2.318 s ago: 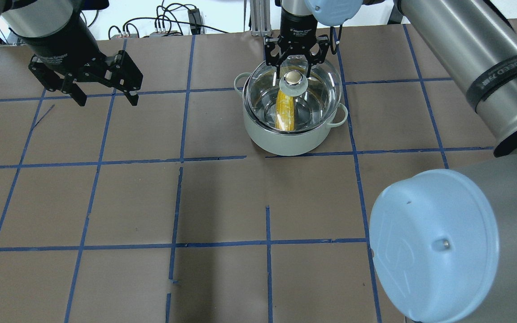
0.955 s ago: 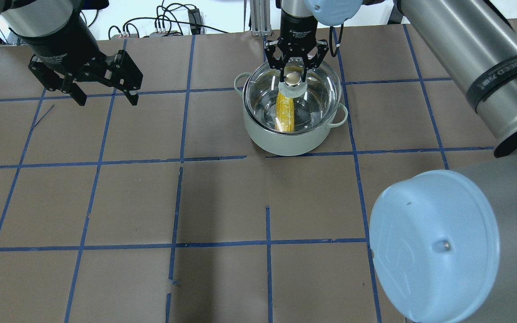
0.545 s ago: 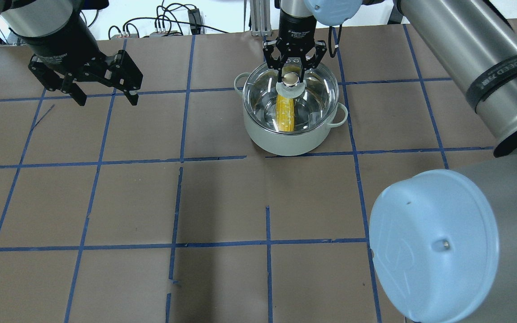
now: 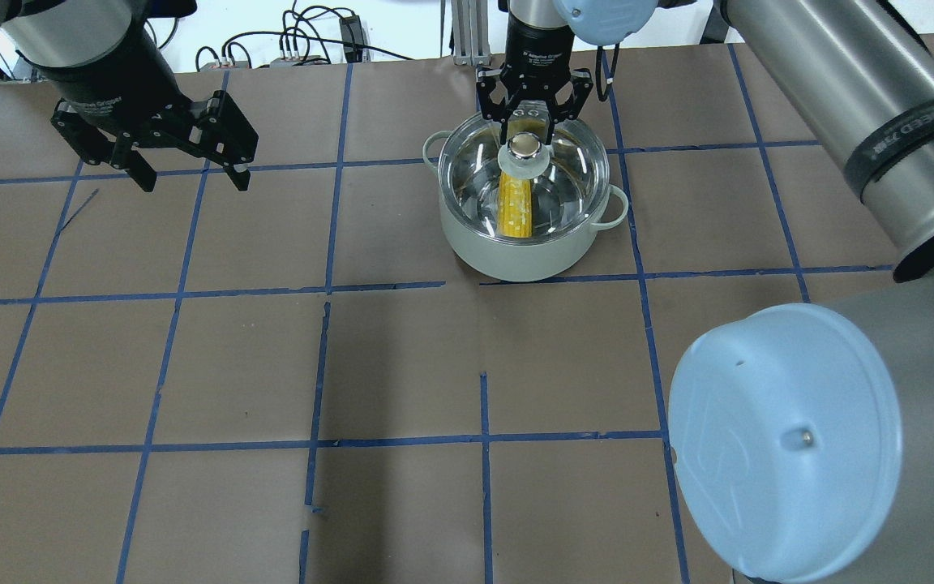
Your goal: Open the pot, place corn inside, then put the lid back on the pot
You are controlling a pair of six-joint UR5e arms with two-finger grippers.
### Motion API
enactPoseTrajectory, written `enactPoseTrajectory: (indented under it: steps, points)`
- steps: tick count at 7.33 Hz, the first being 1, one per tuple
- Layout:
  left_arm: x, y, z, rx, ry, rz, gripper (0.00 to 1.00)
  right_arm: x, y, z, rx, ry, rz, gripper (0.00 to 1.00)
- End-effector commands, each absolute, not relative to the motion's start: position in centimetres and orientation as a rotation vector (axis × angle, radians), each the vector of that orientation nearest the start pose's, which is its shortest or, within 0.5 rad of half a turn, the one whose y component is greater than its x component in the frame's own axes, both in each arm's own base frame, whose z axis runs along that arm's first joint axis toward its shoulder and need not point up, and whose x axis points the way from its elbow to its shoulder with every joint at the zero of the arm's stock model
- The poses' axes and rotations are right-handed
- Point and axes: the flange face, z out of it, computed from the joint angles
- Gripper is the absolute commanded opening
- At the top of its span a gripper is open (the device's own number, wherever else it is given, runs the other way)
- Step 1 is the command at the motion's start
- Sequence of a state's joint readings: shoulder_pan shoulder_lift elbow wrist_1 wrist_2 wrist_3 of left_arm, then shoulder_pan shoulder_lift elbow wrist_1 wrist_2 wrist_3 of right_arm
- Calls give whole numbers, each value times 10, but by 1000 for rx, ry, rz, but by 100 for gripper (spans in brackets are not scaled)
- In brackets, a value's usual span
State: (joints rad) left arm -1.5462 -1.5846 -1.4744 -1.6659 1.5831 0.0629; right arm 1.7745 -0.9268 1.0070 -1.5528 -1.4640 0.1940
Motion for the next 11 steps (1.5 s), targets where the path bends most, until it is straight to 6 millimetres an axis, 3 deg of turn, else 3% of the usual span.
enactPoseTrajectory:
  steps: [1,2,3,4,5,6,7,8,10,11]
  points:
    - [-120,-498,519,60,3129,20,100,282,-693,372,-10,3062,152,74]
    - [-120,-498,519,60,3129,20,100,272,-697,389,-3,3064,117,78]
    - [-120,-498,519,60,3129,20,100,246,-706,415,13,3069,62,85]
    - [-120,-498,520,60,3129,18,100,198,-706,439,27,3117,49,100]
    - [-120,-498,520,60,3129,18,100,142,-707,464,38,3123,3,100]
    - [-120,-498,518,58,3129,22,100,110,-700,484,38,3117,-8,100]
    - [-120,-498,521,60,3129,15,100,108,-682,507,26,3128,-8,100]
    - [-120,-497,522,58,3129,10,100,106,-659,511,32,3126,87,100]
    - [-115,-498,522,43,3129,10,100,110,-615,493,35,3120,169,100]
    - [-116,-498,522,46,3129,10,100,110,-602,482,37,3125,110,100]
